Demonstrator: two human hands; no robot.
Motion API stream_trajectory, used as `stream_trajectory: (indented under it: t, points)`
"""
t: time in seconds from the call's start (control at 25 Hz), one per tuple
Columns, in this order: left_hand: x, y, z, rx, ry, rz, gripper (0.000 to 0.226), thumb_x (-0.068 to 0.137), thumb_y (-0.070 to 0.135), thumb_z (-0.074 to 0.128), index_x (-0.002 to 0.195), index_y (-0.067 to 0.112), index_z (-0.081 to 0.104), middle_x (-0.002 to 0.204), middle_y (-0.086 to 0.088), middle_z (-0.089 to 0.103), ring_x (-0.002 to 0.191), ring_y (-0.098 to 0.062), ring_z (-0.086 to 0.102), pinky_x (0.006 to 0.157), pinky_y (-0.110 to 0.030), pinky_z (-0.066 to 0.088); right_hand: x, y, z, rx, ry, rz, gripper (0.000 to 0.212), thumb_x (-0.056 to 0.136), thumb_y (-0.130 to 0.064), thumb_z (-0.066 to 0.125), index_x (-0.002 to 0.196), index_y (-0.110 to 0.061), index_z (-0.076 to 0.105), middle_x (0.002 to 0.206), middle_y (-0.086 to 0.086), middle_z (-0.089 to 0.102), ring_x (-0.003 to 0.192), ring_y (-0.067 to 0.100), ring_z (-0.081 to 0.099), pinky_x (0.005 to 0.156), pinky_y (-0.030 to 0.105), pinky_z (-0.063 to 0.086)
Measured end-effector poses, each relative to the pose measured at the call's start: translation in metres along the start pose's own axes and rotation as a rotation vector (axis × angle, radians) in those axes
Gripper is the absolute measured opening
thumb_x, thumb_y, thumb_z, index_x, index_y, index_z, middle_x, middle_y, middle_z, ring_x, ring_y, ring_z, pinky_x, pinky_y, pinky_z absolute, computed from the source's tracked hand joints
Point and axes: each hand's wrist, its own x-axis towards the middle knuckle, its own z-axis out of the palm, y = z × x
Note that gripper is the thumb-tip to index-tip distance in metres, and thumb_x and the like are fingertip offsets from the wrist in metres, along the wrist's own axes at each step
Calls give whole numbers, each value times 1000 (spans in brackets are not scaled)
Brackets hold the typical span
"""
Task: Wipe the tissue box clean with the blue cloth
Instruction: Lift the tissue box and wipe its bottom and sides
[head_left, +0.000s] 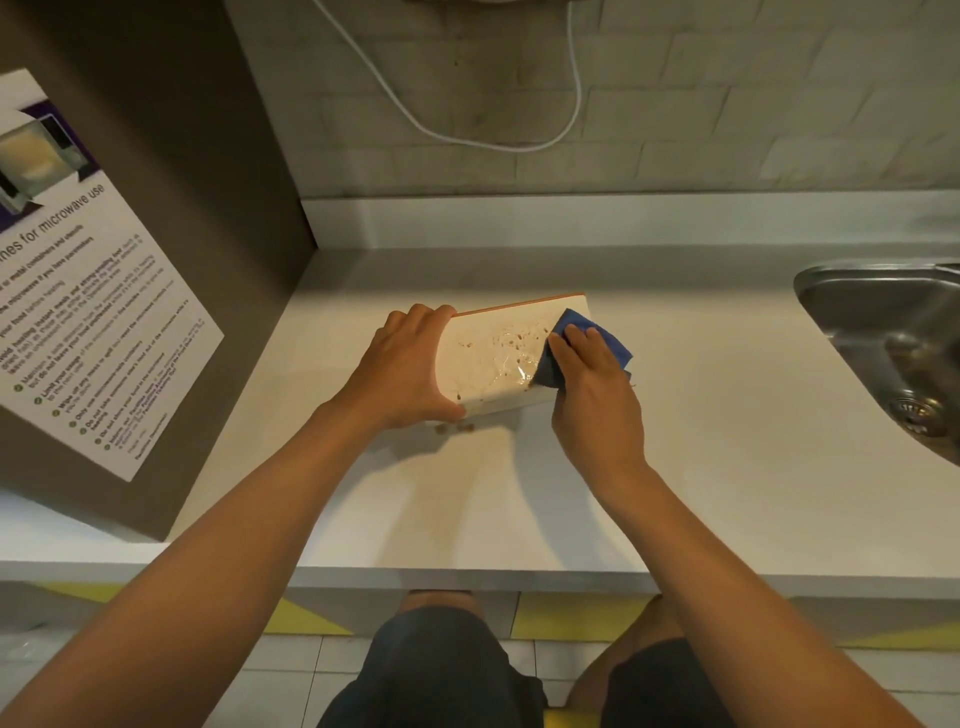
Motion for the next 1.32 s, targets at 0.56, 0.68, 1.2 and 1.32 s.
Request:
stream_trajectory:
  t: [0.56, 0.68, 1.2, 1.32]
  points:
    - [6, -3, 3, -15, 11, -9, 113, 55, 54, 93, 145, 26, 30, 139, 1, 41, 121, -20, 39, 92, -31, 41, -21, -27, 16, 135, -42, 0, 53, 79, 6, 67, 130, -2, 56, 138, 14, 53, 133, 33, 44, 98, 45, 47]
    - [6, -5, 4, -40, 1, -1, 113, 54, 52, 93, 145, 27, 31, 137, 3, 41, 120, -20, 39, 91, -29, 38, -22, 3, 3, 142, -20, 18, 51, 79, 5, 66, 129, -4, 58, 138, 13, 54, 130, 32, 47, 96, 46, 48]
    - [0, -4, 5, -44, 18, 8, 114, 52, 52, 92, 145, 26, 32, 137, 4, 41, 120, -20, 39, 97, -32, 42, -6, 3, -1, 156, -24, 90, 50, 82, 7, 60, 130, -4, 57, 139, 12, 53, 133, 31, 44, 103, 47, 44]
    - [0, -1, 5, -35, 19, 8, 115, 53, 53, 93, 146, 26, 31, 138, 4, 41, 120, -20, 39, 96, -32, 41, 21, -14, 5, 180, -12, 125, 46, 88, 2, 55, 133, -5, 54, 143, 11, 49, 139, 29, 34, 108, 40, 36]
